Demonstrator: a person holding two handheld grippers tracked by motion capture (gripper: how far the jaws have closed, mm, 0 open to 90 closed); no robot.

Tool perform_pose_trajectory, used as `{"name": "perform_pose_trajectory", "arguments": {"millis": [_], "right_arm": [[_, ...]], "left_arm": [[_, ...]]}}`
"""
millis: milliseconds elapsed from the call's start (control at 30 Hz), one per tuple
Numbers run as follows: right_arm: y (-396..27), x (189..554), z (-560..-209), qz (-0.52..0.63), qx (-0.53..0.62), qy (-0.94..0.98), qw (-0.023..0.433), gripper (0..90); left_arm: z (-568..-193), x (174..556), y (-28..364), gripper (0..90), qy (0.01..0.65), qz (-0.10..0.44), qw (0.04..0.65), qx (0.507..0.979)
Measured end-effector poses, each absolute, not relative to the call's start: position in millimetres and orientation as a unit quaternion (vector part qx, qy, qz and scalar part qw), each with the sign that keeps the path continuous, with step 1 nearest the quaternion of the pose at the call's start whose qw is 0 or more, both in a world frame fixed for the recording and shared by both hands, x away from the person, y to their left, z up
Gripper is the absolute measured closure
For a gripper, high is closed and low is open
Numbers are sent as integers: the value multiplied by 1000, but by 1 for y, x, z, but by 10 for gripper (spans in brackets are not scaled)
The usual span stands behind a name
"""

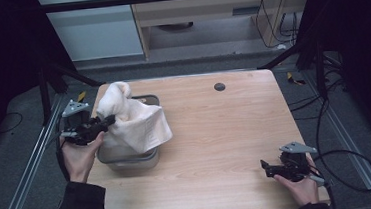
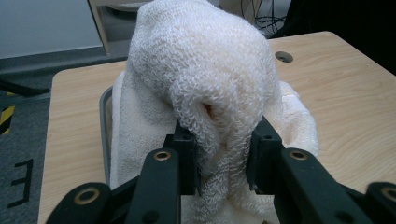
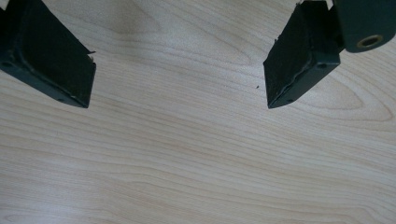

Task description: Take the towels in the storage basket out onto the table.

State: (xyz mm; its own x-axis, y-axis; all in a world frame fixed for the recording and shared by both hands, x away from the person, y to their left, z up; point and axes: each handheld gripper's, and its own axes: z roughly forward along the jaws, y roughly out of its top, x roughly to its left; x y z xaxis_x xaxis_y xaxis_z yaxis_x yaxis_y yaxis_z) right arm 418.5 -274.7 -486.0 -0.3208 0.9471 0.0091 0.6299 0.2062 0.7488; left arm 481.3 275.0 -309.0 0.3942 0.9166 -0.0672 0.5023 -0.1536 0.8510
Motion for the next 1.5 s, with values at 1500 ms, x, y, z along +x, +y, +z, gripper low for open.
{"name": "perform_pose_trajectory", "arguments": {"millis": [1500], "right_arm": [[-283,416,-483,340,543,727,245,91]], "left_arm": [[-279,469,203,689,407,218,458,760]]}}
